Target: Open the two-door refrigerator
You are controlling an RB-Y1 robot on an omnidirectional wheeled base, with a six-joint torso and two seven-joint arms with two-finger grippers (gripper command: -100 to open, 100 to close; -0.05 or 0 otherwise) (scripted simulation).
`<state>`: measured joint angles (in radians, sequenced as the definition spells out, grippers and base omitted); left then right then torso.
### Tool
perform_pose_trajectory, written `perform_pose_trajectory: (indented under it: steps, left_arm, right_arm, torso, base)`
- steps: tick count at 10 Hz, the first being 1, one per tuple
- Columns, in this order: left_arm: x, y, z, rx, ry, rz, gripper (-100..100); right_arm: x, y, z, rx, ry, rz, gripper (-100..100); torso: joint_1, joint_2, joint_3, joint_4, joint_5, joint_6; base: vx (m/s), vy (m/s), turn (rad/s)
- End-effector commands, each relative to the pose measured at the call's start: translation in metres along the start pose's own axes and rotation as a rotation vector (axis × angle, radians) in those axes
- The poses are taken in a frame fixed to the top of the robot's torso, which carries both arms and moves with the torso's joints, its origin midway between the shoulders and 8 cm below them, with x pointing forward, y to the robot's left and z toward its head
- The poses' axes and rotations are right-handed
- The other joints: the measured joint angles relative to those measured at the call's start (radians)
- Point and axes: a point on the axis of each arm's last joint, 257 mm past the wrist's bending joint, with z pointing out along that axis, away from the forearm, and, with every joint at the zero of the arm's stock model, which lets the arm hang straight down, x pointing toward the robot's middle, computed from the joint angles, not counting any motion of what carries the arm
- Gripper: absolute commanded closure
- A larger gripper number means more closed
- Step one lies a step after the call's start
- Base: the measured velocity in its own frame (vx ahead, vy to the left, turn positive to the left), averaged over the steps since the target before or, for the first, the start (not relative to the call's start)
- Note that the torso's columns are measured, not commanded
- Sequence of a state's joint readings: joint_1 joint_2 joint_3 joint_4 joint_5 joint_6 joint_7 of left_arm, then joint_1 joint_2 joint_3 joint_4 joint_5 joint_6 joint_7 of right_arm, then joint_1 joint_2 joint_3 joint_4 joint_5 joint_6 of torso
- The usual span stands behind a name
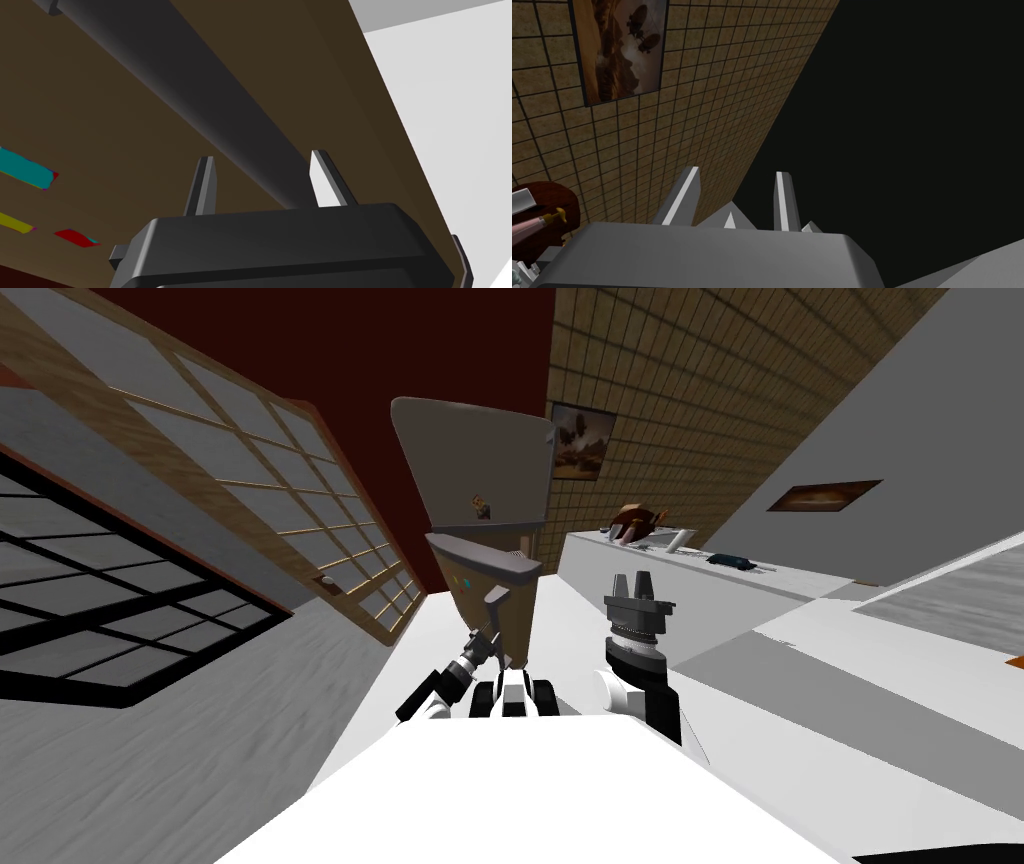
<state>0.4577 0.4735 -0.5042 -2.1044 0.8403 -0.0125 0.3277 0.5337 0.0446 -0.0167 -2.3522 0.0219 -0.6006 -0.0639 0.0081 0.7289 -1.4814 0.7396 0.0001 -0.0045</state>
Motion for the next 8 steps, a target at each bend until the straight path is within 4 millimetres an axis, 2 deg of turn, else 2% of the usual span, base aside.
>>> perform_pose_trajectory:
  steps: [1, 4, 5, 7, 8]
  left_arm:
    - [0.007, -0.006, 0.001, 0.011, 0.02, 0.013, 100]
    - [0.015, 0.004, 0.0, -0.015, 0.042, 0.017, 100]
    - [0.017, 0.008, -0.01, -0.052, 0.032, 0.009, -100]
    - [0.024, 0.005, -0.014, -0.058, 0.042, 0.011, -100]
    - [0.029, 0.004, -0.018, -0.067, 0.047, 0.012, -100]
  right_arm:
    - [0.0, 0.0, 0.0, 0.0, 0.0, 0.0, 0]
    - [0.0, 0.0, 0.0, 0.0, 0.0, 0.0, 0]
    - [0.0, 0.0, 0.0, 0.0, 0.0, 0.0, 0]
    - [0.0, 0.0, 0.0, 0.0, 0.0, 0.0, 0]
    - [0.0, 0.0, 0.0, 0.0, 0.0, 0.0, 0]
  torso:
    - [-0.001, 0.001, 0.0, 0.001, 0.0, 0.001]
    - [0.0, 0.001, 0.0, 0.001, 0.0, 0.0]
    - [-0.001, 0.003, 0.001, 0.001, 0.0, 0.001]
    - [-0.019, 0.0, 0.0, -0.004, -0.003, 0.004]
    - [-0.018, 0.004, 0.002, -0.003, -0.003, 0.004]
  base:
    - [-0.106, 0.218, -0.081]
    - [-0.113, 0.243, -0.116]
    - [-0.042, 0.086, 0.093]
    - [0.059, -0.065, 0.108]
    - [0.071, -0.091, 0.137]
